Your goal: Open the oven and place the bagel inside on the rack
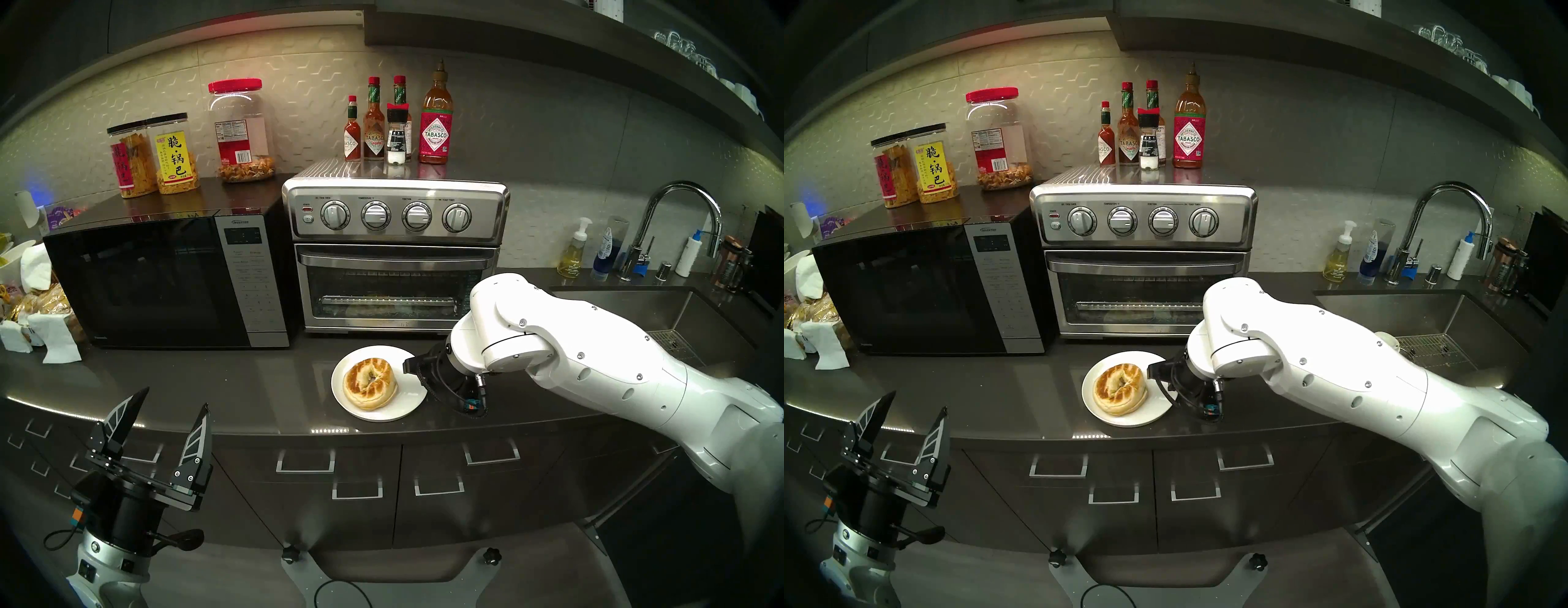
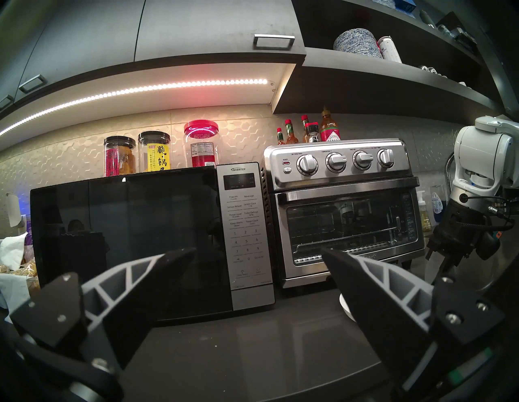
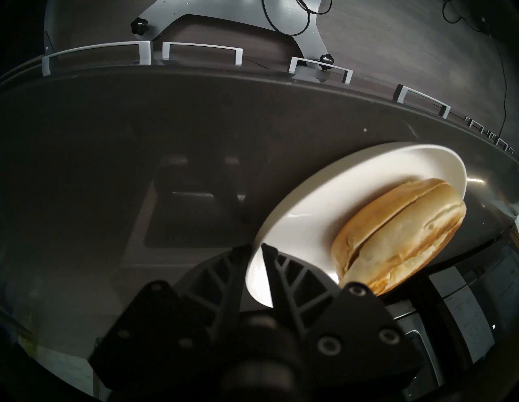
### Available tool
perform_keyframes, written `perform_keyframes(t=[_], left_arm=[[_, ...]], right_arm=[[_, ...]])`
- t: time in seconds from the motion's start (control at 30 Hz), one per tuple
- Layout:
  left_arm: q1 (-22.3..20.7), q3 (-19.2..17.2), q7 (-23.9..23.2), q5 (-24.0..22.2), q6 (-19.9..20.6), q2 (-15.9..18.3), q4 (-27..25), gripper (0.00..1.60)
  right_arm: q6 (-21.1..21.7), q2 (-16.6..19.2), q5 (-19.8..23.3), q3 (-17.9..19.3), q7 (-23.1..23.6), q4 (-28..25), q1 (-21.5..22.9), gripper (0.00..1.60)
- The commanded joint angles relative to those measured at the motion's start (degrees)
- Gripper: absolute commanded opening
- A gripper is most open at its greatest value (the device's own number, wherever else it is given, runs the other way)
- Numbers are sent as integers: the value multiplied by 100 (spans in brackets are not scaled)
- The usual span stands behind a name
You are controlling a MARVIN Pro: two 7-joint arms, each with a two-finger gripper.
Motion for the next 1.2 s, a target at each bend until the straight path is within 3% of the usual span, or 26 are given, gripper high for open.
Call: perform_keyframes(t=[0.0, 0.03, 0.07, 0.1, 0.13, 0.17, 0.2, 0.67, 1.17], left_arm=[[-1, -3, -1, -1, -8, -1, -100, 160], [-1, -3, -1, -1, -8, -1, -100, 160], [-1, -3, -1, -1, -8, -1, -100, 160], [-1, -3, -1, -1, -8, -1, -100, 160], [-1, -3, -1, -1, -8, -1, -101, 160], [-1, -3, -1, -1, -8, -1, -101, 160], [-1, -3, -1, -1, -8, -1, -101, 160], [-1, -3, -1, -1, -8, -1, -100, 160], [-2, -3, -1, -2, -9, 0, -99, 160]], right_arm=[[-35, -99, 1, 28, 21, 37, 96, 70], [-39, -106, 2, 21, 25, 44, 95, 68], [-42, -122, -11, 11, 23, 65, 91, 49], [-42, -122, -11, 11, 23, 65, 91, 49], [-44, -128, -16, 7, 20, 75, 89, 30], [-51, -138, -29, 0, 12, 99, 87, 22], [-56, -146, -56, -7, -3, 136, 82, 0], [-154, -87, -193, 30, -147, 381, 62, 0], [-336, 270, -230, 158, -359, 456, 19, 0]])
